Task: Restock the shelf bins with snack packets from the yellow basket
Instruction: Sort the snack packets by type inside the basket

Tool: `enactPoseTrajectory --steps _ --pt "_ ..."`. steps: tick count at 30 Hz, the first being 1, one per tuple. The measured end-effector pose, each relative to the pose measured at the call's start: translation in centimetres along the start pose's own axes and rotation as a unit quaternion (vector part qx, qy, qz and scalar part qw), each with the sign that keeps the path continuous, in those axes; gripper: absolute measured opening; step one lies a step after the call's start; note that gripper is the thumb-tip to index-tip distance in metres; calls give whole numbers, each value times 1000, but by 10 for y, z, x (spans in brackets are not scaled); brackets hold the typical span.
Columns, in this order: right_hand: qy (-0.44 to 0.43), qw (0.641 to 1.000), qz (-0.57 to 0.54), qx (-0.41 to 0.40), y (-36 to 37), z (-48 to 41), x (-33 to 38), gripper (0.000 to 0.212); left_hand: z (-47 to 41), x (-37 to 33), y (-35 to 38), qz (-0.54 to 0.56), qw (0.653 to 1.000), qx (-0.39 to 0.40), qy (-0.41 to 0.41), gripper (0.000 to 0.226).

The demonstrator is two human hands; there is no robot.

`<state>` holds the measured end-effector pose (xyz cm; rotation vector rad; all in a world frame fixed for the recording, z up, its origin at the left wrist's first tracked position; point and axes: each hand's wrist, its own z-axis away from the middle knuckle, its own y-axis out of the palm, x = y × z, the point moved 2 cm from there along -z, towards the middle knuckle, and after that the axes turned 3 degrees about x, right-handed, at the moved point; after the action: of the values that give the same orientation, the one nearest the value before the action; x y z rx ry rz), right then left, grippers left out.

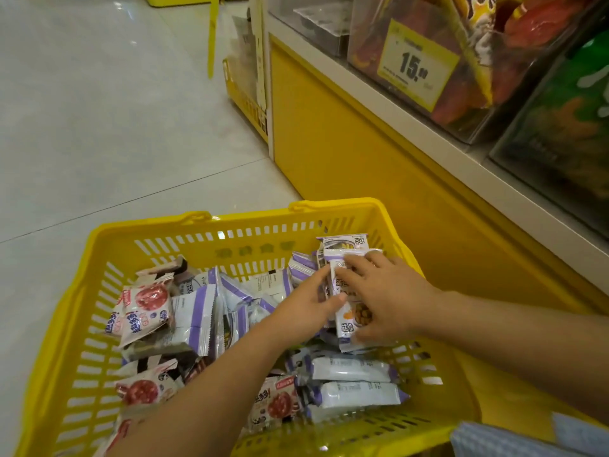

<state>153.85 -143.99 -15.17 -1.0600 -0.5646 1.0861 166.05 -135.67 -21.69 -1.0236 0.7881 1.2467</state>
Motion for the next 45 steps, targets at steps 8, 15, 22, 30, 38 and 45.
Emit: enactPoseTrajectory --steps 8,15,22,30,38,45 --pt "5 999 46 9 -2 -21 -23 120 7 11 7 -47 997 62 -12 58" --pt "-18 999 38 11 -11 -23 -35 83 17 7 3 -109 993 -39 22 52" --pt "-14 1000 -16 -3 -32 -23 -15 81 57 -4 -63 -258 951 -157 67 32" --pt "-95 970 -218 57 -52 -63 95 62 121 16 -148 -507 826 -246 14 29" --pt "59 784 -590 182 -3 -117 158 106 147 35 -175 -532 806 -258 -30 24" --pt "73 741 -646 168 3 -129 177 98 145 37 -175 -539 803 -254 -19 28"
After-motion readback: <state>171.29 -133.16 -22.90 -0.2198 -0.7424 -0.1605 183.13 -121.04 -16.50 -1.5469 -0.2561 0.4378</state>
